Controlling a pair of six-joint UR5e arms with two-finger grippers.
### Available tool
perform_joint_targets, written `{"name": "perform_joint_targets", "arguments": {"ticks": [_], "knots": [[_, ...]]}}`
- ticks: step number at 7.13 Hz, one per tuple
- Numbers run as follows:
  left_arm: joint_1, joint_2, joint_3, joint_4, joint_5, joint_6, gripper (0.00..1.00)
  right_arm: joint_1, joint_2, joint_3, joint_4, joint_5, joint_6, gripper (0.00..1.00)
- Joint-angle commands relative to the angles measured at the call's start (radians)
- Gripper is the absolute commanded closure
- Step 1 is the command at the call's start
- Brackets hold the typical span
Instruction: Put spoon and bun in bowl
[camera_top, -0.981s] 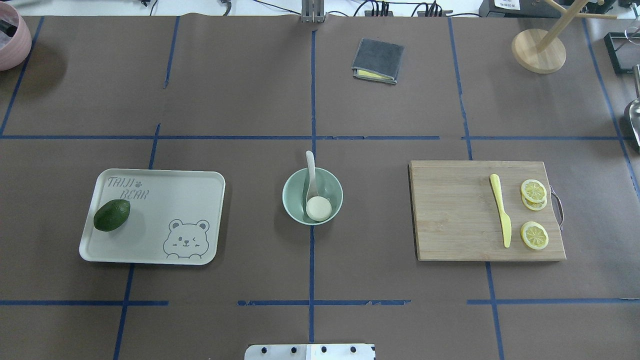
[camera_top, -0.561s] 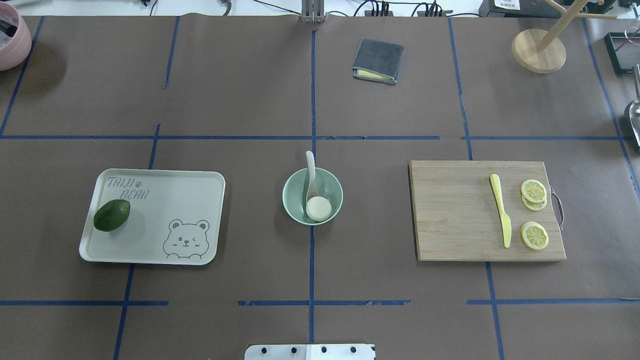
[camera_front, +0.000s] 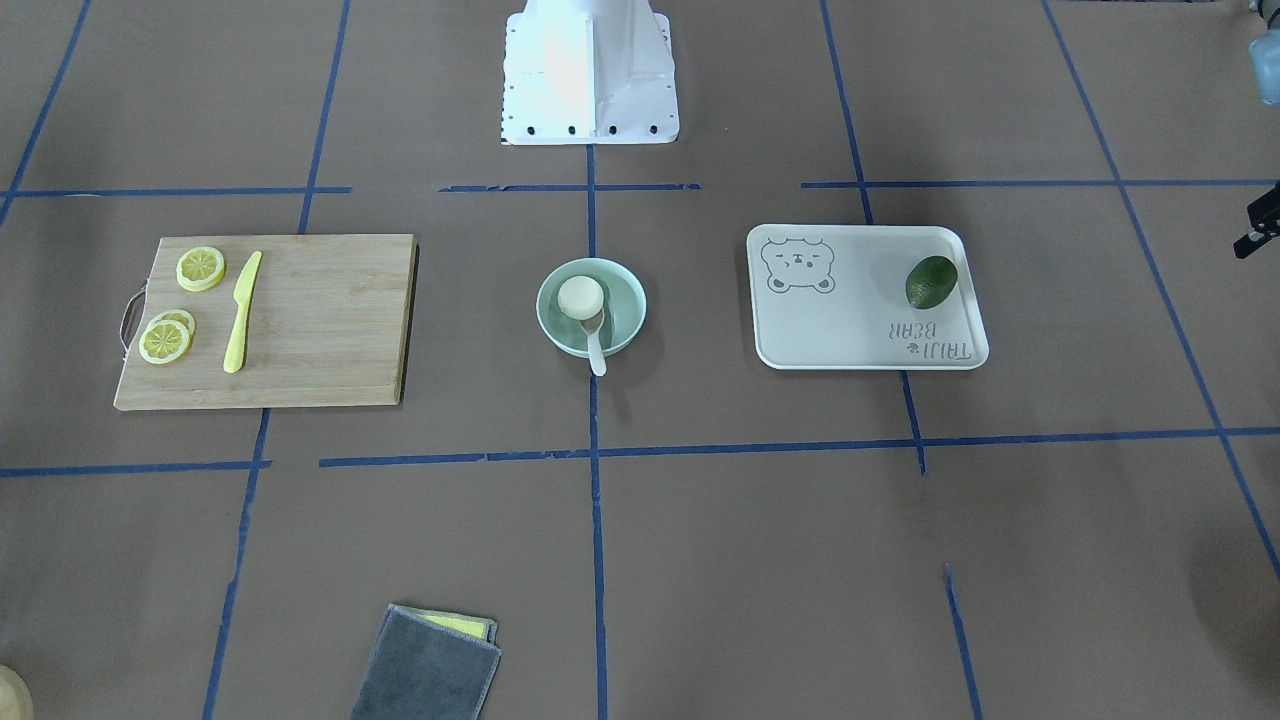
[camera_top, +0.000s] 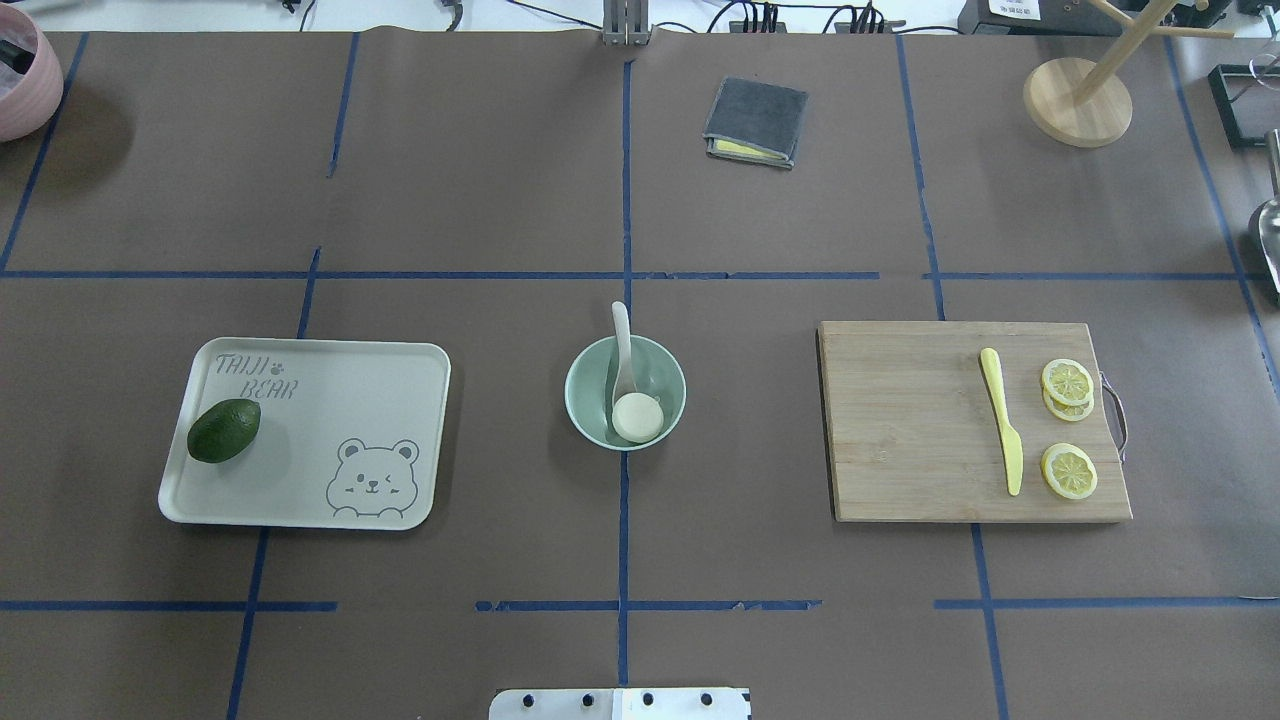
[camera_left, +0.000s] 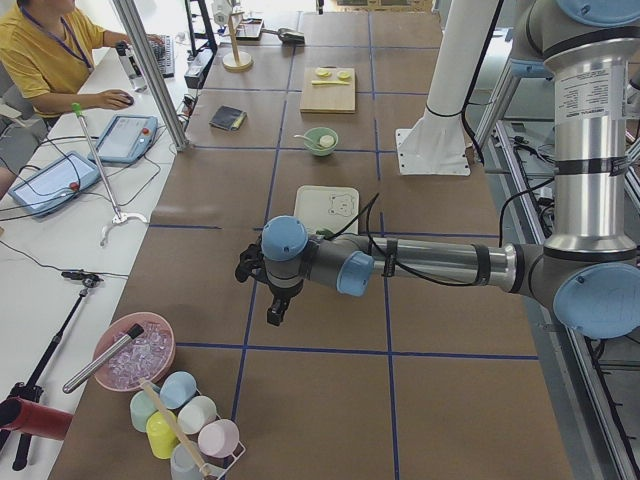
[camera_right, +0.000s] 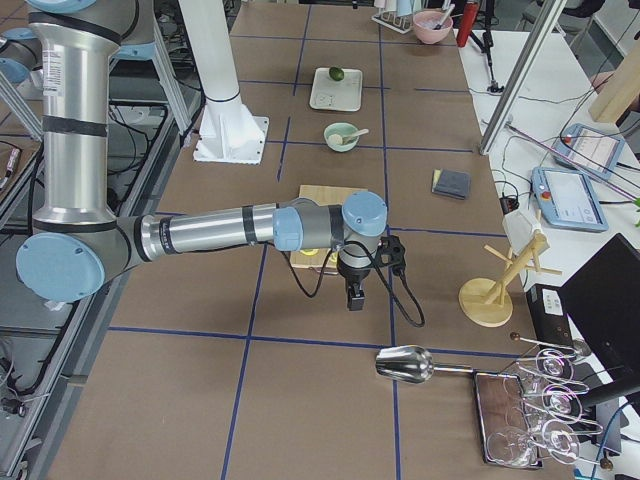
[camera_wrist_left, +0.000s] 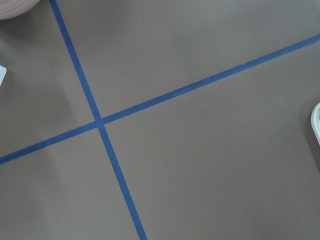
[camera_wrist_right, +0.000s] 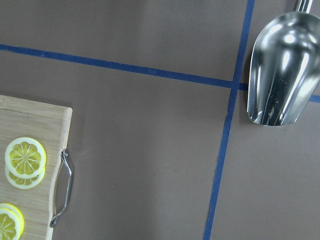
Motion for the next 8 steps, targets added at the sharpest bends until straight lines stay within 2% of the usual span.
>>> {"name": "perform_joint_targets", "arguments": {"ticks": [1, 2, 8], "knots": [[-0.009, -0.013, -0.040, 0.118, 0.001, 0.006, 0.00, 0.000, -0.006, -0.006, 0.000, -0.002, 0.000, 0.00], [-0.033, -0.013, -0.040, 0.123, 0.002, 0.077, 0.00, 0.000, -0.007, -0.008, 0.000, -0.002, 0.000, 0.00], [-0.064, -0.036, -0.043, 0.129, 0.011, 0.083, 0.00, 0.000, -0.007, 0.001, 0.002, 0.002, -0.008, 0.00]]}}
